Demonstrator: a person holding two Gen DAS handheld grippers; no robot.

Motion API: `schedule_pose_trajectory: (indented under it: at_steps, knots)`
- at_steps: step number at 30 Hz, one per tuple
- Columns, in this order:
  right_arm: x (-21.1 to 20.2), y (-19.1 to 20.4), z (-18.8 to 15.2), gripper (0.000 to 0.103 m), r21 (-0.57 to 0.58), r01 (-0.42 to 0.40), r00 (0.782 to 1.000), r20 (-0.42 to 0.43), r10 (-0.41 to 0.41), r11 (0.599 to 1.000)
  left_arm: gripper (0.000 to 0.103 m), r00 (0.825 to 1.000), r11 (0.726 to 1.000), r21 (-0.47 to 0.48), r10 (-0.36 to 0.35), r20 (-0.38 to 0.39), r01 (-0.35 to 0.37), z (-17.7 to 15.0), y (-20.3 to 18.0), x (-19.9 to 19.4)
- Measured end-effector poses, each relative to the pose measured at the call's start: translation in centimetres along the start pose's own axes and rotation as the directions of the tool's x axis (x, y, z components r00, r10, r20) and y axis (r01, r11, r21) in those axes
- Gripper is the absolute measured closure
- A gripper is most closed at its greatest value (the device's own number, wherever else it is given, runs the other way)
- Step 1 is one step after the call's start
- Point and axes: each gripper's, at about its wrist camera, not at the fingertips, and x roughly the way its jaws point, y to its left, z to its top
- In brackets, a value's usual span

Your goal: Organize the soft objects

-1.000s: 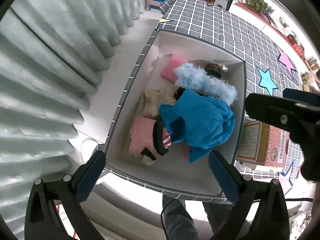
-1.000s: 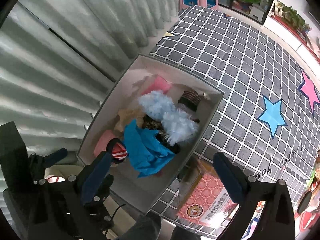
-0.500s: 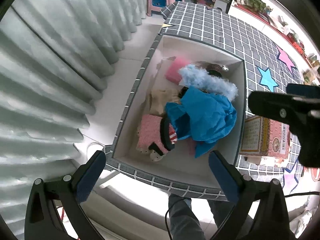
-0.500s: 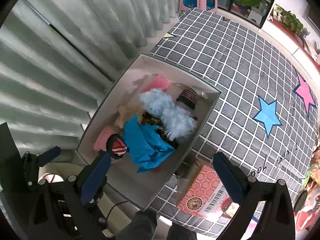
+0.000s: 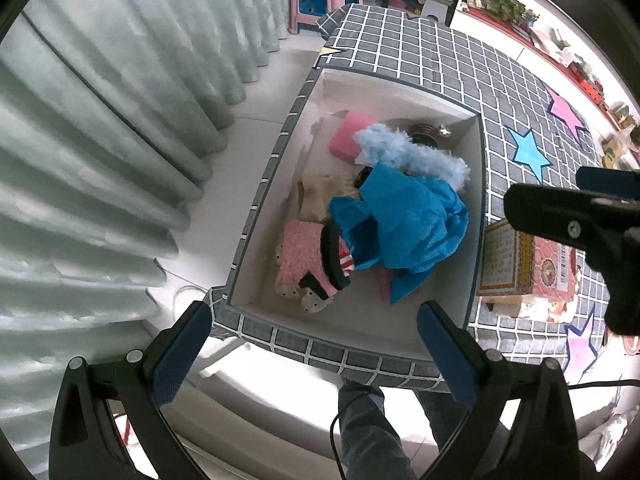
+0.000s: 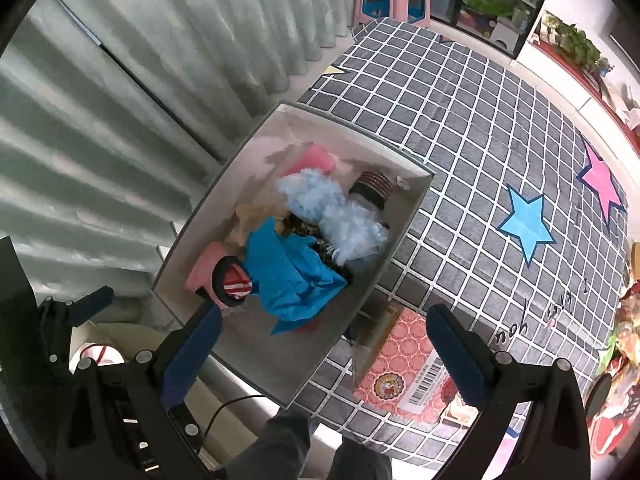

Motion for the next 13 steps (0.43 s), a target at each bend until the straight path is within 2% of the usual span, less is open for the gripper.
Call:
schedule_pose_trajectory:
  at_steps: [10, 13]
  knots:
    - [-0.44, 0.23, -0.29, 0.000, 0.008, 0.004, 1.000, 0.007, -0.004, 1.000, 0.000, 1.000, 1.000, 0.004, -0.012, 0.002, 0.012, 0.12, 0.20, -0.01]
    - [-0.43, 0.27, -0.29, 0.000, 0.004, 0.008, 1.000, 0.007, -0.008, 1.000, 0.001, 0.998, 0.999, -0.009, -0.045, 0.045, 0.046, 0.10, 0.74, -0.31]
